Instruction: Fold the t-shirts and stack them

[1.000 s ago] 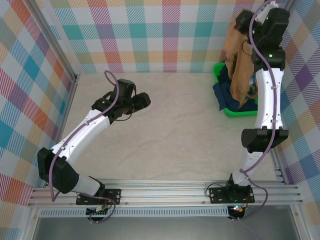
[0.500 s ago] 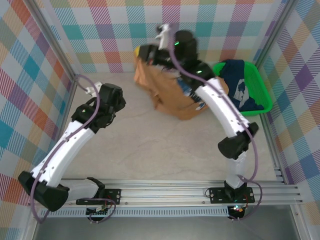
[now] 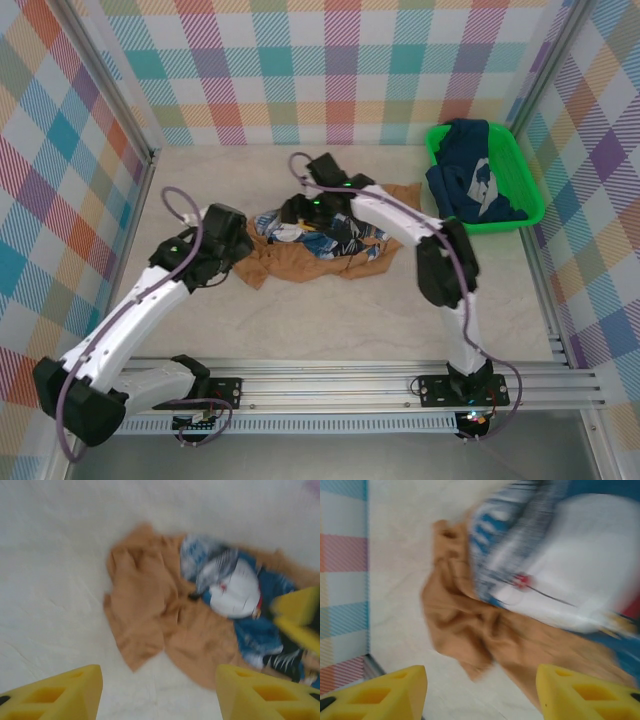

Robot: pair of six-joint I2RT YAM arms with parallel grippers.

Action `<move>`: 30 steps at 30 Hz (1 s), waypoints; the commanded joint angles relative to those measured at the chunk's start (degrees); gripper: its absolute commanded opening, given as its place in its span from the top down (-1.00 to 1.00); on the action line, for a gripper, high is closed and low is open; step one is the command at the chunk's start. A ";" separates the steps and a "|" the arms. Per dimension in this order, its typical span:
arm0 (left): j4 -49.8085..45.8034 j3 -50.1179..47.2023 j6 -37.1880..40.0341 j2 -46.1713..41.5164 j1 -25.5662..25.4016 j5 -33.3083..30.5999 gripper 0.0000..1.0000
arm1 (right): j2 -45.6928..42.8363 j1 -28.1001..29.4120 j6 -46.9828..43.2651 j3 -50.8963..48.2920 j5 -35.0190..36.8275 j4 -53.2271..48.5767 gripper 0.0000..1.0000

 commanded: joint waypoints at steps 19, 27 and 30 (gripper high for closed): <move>9.89 -2.00 5.64 24.11 16.31 18.16 -0.46 | -23.83 -10.94 1.81 -43.12 8.51 -4.27 -0.13; 11.69 -0.43 7.53 29.78 16.42 17.34 0.31 | -17.79 -11.11 3.42 -43.28 10.75 -0.99 -0.06; 11.73 0.21 7.97 28.31 16.42 16.23 0.75 | -15.83 -11.11 3.71 -41.37 12.08 1.14 0.03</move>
